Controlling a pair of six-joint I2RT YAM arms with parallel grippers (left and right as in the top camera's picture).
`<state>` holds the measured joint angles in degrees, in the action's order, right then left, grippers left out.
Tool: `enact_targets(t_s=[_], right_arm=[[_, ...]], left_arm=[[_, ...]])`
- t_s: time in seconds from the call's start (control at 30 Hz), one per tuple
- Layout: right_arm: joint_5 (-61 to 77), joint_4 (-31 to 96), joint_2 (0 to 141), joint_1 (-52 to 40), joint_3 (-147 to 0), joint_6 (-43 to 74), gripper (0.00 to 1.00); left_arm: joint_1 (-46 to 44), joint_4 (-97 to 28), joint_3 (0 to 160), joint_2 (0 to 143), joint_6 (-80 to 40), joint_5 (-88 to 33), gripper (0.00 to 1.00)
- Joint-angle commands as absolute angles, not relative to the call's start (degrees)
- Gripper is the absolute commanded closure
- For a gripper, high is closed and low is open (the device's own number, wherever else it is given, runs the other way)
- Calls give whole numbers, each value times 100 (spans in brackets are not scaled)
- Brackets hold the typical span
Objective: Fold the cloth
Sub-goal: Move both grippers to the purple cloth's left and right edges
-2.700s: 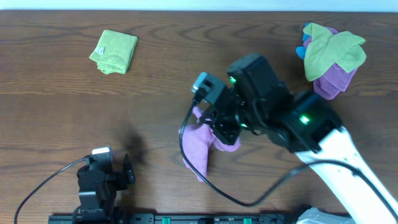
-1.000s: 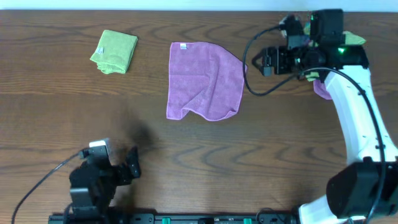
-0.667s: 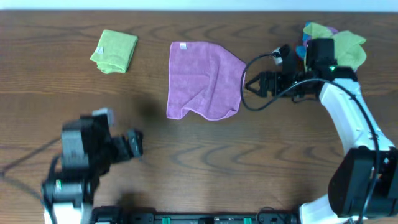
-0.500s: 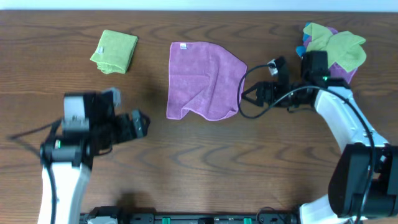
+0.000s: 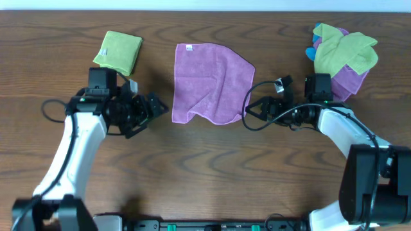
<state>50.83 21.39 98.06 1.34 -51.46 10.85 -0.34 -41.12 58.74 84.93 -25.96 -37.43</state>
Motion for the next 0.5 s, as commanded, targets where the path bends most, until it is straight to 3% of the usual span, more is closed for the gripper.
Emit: enact_targets(t_s=[0.0,0.47], right_arm=[[5347,2097,9780,196,-5122,1236,8],[5601,2005,9780,196,-5122,1479,7]], left_arm=[[-117,-3756,5935,8914,-2794,-4193,5],[-239,-2141,5935,10672,-3041,-4960,5]])
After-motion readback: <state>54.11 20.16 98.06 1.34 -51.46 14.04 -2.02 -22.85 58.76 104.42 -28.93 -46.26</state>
